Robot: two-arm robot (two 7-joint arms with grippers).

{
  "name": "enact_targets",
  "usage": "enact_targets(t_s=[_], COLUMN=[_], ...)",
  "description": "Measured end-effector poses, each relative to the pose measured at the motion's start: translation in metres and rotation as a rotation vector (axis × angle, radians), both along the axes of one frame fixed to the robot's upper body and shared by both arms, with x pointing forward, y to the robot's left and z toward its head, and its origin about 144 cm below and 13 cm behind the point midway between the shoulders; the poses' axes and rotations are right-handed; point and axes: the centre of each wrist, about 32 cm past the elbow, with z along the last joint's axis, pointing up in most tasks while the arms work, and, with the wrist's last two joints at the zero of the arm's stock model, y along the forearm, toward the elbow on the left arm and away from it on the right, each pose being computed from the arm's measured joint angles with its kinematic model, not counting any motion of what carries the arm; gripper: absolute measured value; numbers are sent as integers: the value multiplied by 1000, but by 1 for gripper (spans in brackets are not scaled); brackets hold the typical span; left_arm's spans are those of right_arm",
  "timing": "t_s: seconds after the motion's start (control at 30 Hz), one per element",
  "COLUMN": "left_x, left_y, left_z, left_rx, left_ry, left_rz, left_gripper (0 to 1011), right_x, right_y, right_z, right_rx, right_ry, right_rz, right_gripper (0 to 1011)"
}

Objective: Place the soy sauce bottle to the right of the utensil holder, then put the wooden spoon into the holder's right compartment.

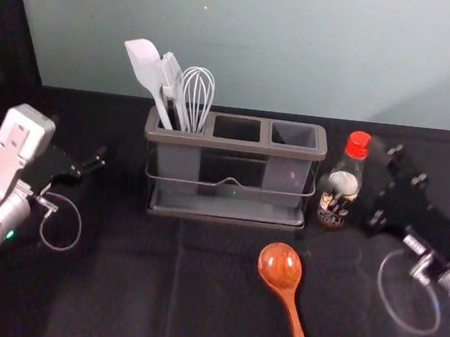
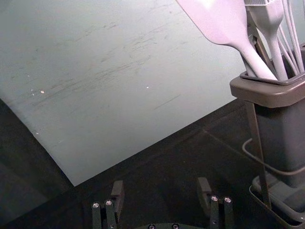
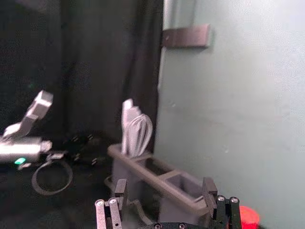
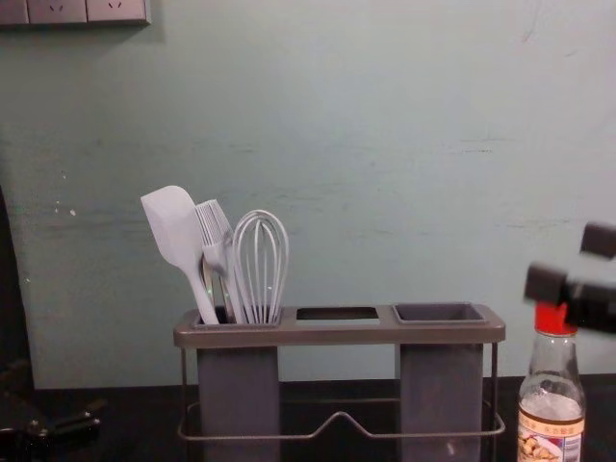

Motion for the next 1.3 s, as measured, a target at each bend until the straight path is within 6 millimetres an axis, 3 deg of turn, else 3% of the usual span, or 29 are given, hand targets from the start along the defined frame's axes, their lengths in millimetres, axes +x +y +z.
enact_targets(t_s=[0.5,1.3], left_x=[0,0], left_y=[0,0], left_z=[0,0], left_rx=[0,0], left_ry=[0,0], left_rz=[0,0], left_gripper=[1005,1005], right_x=[-14,-12], right_y=[21,23], right_z=[-11,-10], right_rx=[-252,-258], right_ry=[271,284], right_rz=[15,10], right_gripper=[1004,1004])
